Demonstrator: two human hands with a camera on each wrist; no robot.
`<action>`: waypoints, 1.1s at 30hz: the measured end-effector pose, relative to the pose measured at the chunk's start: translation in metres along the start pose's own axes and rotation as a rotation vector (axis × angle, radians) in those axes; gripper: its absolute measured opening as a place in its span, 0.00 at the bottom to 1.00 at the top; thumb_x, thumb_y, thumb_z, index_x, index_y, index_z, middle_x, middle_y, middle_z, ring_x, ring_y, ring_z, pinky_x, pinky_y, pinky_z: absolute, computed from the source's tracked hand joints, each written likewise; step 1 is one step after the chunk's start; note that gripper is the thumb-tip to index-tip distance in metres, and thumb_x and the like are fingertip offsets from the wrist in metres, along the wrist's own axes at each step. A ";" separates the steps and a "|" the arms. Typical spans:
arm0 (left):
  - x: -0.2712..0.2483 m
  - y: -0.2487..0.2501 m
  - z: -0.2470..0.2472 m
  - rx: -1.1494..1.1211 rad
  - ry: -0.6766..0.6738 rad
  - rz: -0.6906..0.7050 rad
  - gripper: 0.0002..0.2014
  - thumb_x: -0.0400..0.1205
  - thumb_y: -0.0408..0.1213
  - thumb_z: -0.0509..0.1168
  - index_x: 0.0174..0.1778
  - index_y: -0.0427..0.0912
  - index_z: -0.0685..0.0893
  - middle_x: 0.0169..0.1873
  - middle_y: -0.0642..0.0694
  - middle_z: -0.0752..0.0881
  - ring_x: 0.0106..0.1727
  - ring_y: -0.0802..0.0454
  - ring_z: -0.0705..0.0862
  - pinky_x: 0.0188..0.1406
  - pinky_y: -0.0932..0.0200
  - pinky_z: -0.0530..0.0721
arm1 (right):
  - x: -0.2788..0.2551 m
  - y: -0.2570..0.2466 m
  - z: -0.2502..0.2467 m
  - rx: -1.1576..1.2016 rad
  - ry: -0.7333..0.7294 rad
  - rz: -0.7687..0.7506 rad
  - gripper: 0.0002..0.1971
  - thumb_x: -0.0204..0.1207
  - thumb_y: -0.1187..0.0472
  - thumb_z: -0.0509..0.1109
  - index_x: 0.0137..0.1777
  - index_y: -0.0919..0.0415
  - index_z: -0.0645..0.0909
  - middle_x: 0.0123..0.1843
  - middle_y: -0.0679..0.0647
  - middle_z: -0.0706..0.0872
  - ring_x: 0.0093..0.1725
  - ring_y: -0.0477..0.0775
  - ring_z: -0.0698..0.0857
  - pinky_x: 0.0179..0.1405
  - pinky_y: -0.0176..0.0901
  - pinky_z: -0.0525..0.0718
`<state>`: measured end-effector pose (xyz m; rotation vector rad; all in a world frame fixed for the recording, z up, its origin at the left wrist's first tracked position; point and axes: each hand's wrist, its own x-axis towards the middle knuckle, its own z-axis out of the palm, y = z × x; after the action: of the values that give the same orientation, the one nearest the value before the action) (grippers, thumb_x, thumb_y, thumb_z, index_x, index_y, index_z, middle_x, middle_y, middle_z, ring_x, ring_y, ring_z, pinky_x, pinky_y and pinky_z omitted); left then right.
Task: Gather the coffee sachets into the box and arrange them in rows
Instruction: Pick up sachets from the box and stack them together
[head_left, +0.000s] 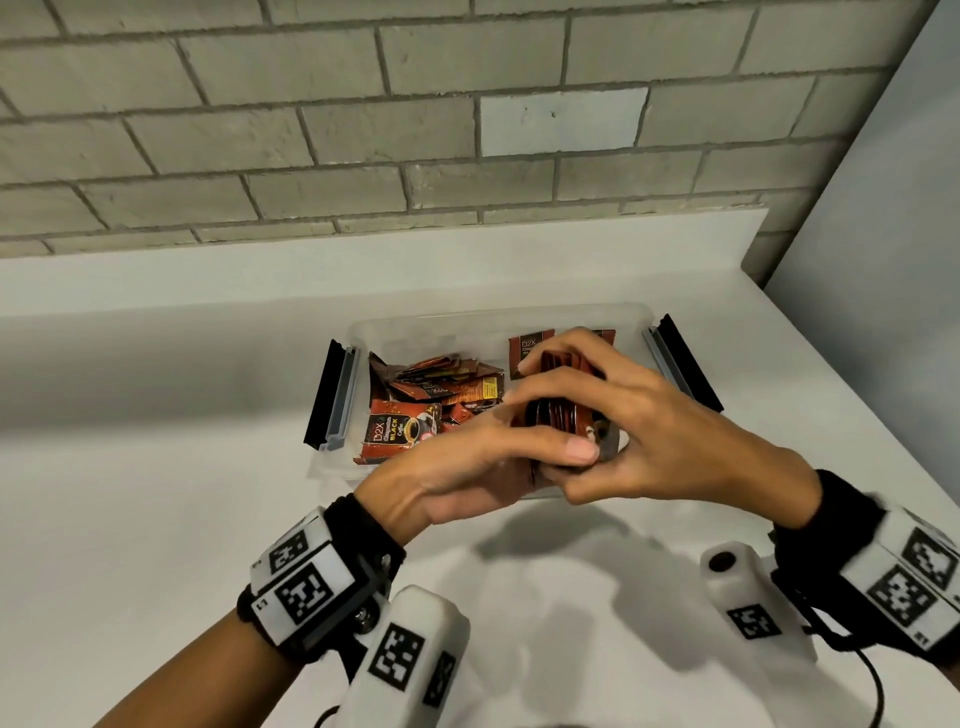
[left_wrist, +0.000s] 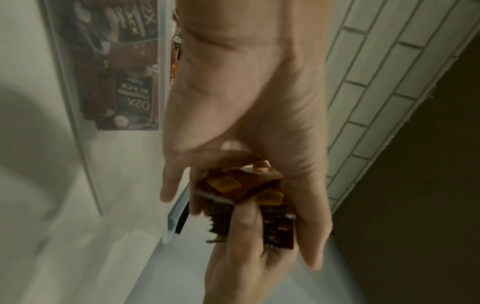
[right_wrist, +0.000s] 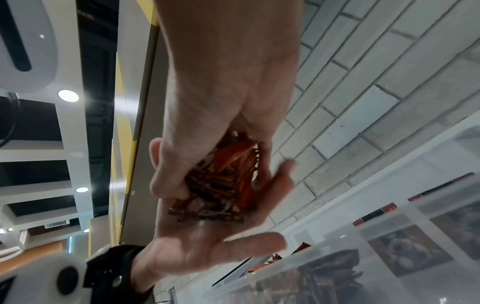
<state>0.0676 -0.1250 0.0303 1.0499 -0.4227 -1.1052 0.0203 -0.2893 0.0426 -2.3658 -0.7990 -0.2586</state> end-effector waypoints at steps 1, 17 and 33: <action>0.000 0.000 -0.002 0.009 -0.017 0.006 0.18 0.64 0.31 0.74 0.50 0.47 0.85 0.47 0.41 0.88 0.52 0.51 0.87 0.52 0.56 0.85 | -0.001 0.000 0.000 -0.005 -0.001 -0.005 0.31 0.64 0.61 0.79 0.68 0.54 0.77 0.63 0.56 0.74 0.65 0.50 0.76 0.63 0.35 0.77; 0.008 0.002 -0.003 -0.084 -0.006 -0.085 0.29 0.56 0.45 0.84 0.53 0.41 0.86 0.47 0.40 0.90 0.49 0.46 0.90 0.45 0.54 0.89 | -0.014 0.005 0.013 0.208 0.112 -0.019 0.54 0.64 0.54 0.83 0.80 0.44 0.48 0.72 0.52 0.72 0.72 0.50 0.75 0.67 0.48 0.80; 0.035 0.054 0.016 0.081 -0.007 -0.005 0.10 0.73 0.30 0.68 0.50 0.37 0.80 0.38 0.44 0.90 0.45 0.53 0.90 0.48 0.59 0.89 | 0.022 0.016 -0.033 -0.049 0.132 -0.037 0.46 0.65 0.48 0.76 0.78 0.49 0.52 0.73 0.48 0.64 0.69 0.38 0.73 0.66 0.33 0.76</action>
<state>0.0993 -0.1597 0.0769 1.1189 -0.4740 -1.1046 0.0481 -0.3088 0.0683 -2.3528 -0.7820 -0.4498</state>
